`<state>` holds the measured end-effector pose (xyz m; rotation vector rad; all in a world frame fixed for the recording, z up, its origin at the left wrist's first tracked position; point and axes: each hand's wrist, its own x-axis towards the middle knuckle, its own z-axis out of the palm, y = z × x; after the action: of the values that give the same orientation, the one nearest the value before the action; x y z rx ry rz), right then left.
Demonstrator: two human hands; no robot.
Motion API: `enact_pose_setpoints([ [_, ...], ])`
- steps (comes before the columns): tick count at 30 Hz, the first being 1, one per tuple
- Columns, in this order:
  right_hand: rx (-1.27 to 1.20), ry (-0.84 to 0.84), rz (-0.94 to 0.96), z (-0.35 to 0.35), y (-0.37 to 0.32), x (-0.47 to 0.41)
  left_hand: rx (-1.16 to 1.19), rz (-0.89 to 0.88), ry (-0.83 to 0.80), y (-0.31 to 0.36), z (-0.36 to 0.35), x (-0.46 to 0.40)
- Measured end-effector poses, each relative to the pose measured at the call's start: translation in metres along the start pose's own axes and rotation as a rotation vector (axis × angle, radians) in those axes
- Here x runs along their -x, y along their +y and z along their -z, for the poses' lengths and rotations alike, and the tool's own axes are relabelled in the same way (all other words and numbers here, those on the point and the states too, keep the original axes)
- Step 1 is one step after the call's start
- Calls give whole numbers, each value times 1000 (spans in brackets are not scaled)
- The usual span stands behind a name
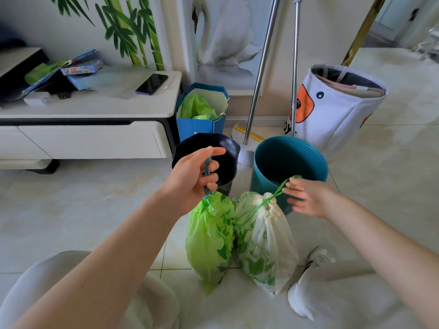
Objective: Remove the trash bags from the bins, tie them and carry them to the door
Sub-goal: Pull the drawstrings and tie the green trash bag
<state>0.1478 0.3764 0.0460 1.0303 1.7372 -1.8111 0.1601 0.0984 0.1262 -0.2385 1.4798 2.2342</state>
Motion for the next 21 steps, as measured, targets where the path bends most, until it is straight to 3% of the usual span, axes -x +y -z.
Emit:
enact_pose_setpoints([
  [3,-191,-4,182,-13,-10,13,-21,-4,-4,-1,2,-1],
  [6,-89,-2,422,-30,-18,34,-35,-14,-12,-1,3,-1],
  [9,61,-126,619,-51,-17,55,-49,-21,-7,-1,3,-1],
  [12,615,-138,837,-70,-7,53,-58,-22,-10,-1,3,-1],
  [15,1290,17,989,-81,9,30,-80,-19,3,-1,5,-1],
  [18,1663,95,1169,-88,29,8,-94,-22,10,0,10,-2],
  [21,1892,95,1162,-95,39,0,-96,-28,11,2,12,0],
])
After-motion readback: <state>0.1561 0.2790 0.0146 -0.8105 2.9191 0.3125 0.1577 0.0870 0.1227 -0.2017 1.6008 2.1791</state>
